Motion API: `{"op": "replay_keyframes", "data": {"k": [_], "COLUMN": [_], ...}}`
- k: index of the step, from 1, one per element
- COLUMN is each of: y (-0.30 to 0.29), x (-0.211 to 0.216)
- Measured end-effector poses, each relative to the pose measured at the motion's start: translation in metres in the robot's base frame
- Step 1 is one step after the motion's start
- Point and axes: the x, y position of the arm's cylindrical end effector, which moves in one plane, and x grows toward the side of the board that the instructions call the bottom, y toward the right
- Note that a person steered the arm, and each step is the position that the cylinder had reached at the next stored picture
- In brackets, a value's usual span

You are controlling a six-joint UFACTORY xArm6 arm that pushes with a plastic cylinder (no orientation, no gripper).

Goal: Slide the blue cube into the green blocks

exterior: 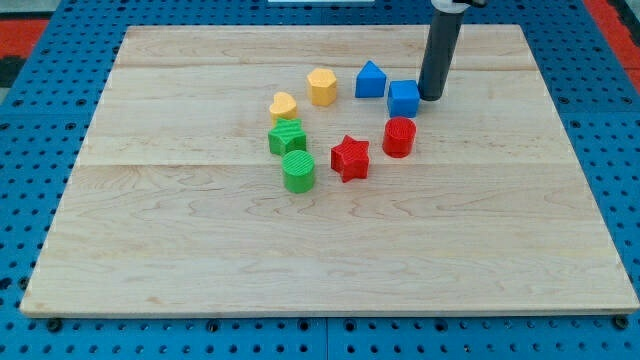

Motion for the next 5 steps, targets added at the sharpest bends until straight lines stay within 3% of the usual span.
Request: {"op": "replay_keyframes", "data": {"k": [2, 4, 5], "y": [-0.058, -0.088, -0.108], "x": [0.0, 0.048, 0.044]}}
